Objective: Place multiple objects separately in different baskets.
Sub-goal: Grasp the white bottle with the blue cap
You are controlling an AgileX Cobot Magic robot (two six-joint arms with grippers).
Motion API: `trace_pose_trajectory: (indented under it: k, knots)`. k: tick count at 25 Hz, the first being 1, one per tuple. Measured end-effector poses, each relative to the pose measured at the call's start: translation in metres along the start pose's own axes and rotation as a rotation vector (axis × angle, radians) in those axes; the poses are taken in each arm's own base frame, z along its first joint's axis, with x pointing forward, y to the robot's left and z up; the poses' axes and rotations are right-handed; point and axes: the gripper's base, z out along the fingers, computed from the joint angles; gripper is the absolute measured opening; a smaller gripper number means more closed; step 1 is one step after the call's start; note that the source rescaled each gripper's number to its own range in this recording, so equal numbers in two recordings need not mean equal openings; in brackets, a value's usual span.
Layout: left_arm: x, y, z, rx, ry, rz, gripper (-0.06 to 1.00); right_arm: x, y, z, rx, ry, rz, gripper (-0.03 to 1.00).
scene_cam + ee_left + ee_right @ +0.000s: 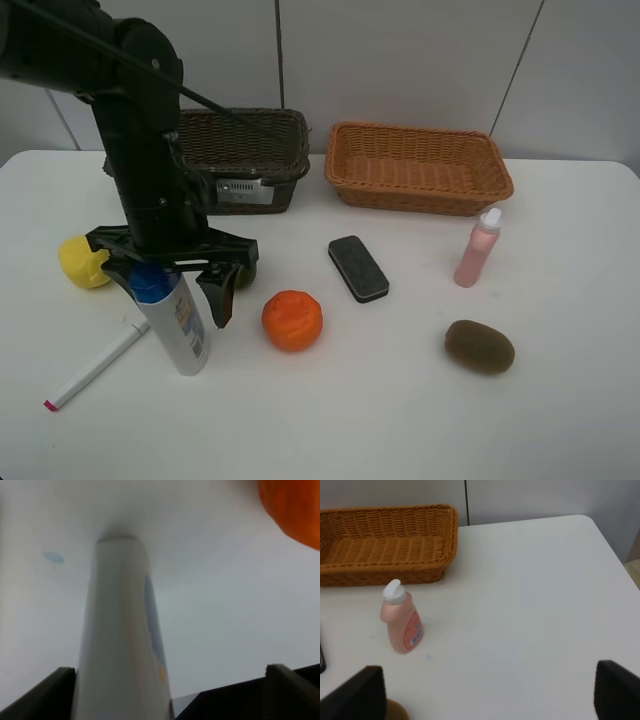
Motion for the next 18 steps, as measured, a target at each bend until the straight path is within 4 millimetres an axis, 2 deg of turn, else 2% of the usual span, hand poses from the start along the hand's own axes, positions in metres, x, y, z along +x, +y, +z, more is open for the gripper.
trace_pose_trajectory:
  k: [2, 4, 6, 9, 18]
  knots:
    - [-0.0006, 0.0001, 0.0012, -0.001, 0.001, -0.012, 0.95, 0.0000, 0.0000, 0.0000, 0.000, 0.000, 0.000, 0.98]
    - [-0.0007, 0.0001, 0.0015, -0.001, 0.002, -0.014, 0.89, 0.0000, 0.0000, 0.0000, 0.000, 0.000, 0.000, 0.98]
    - [-0.0002, 0.0007, 0.0015, -0.008, 0.008, -0.014, 0.71, 0.0000, 0.0000, 0.0000, 0.000, 0.000, 0.000, 0.98]
    - [0.0008, 0.0014, 0.0015, -0.015, 0.019, -0.013, 0.37, 0.0000, 0.0000, 0.0000, 0.000, 0.000, 0.000, 0.98]
    - [0.0055, 0.0023, -0.0067, -0.031, 0.012, 0.003, 0.35, 0.0000, 0.0000, 0.0000, 0.000, 0.000, 0.000, 0.98]
